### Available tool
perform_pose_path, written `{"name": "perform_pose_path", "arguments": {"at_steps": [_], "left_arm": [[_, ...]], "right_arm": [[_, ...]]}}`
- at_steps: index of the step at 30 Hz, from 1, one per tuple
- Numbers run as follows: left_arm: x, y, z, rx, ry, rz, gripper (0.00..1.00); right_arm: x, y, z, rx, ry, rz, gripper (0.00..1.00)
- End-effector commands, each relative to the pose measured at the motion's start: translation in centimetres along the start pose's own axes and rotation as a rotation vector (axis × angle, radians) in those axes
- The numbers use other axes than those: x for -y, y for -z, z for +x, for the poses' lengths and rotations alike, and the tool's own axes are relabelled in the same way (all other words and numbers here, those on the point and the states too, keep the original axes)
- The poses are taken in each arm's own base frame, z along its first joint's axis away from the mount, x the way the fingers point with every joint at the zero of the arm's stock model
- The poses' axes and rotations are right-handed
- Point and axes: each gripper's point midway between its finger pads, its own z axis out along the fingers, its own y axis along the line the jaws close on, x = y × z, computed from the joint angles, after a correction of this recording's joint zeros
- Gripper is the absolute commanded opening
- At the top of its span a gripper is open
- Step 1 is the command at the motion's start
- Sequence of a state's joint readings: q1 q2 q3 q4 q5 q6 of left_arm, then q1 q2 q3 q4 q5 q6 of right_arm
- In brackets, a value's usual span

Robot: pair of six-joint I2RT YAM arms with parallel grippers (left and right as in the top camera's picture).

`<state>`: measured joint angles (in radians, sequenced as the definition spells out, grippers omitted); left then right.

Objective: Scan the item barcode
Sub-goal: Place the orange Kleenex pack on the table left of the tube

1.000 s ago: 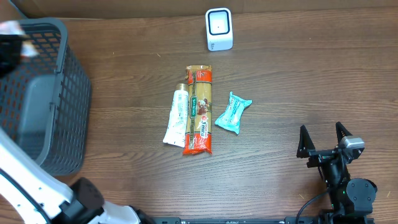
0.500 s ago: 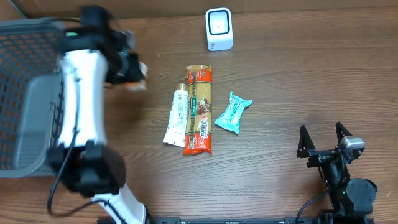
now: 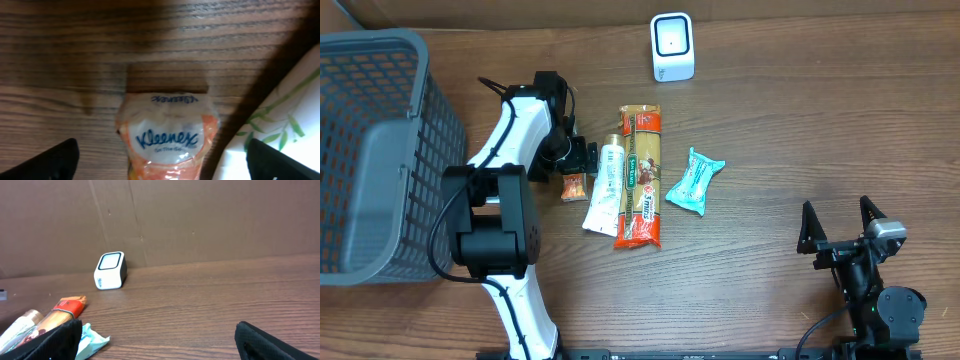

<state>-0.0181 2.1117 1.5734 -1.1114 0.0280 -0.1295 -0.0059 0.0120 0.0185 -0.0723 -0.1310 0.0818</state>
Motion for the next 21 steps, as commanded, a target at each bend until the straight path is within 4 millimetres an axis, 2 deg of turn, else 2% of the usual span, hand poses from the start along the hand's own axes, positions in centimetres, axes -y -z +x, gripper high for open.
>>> {"name": "perform_pose_path", "arguments": {"at_steps": [1,2,3,4,8,12,15,18,21], "left_arm": [[0.2,1.5,-0.6,0.034,0.011,-0.001,1.0],[0.3,2.6,-0.9,0.054,0.01,0.002,1.0],[0.5,4.8,-1.4,0.101,0.007,0.009,1.0],[0.7,6.3,-1.6,0.131,0.005,0.014,1.0],[1.0,14.7,-2.1,0.319,-0.001,0.043,1.0],[1.1,22.9,-0.7,0.513,-0.006,0.071,1.0],[0.8,27.8,1.4,0.649,-0.009,0.088,1.0],[-0.2,30.8,3.6,0.734,0.008,0.064,1.0],[-1.6,32.1,5.7,0.762,0.025,0.011,1.0]], "right_arm": [[-0.1,0.0,0.3,0.001,0.001,-0.007,1.0],[-0.1,0.0,0.3,0.001,0.001,-0.007,1.0],[-0.1,0.0,0.3,0.001,0.001,-0.007,1.0],[-0.1,0.0,0.3,0.001,0.001,-0.007,1.0],[-0.1,0.0,0.3,0.001,0.001,-0.007,1.0],[-0.1,0.0,0.3,0.001,0.001,-0.007,1.0],[-0.1,0.0,0.3,0.001,0.001,-0.007,1.0],[-0.1,0.0,0.3,0.001,0.001,-0.007,1.0],[-0.1,0.0,0.0,0.013,0.01,-0.005,1.0]]}}
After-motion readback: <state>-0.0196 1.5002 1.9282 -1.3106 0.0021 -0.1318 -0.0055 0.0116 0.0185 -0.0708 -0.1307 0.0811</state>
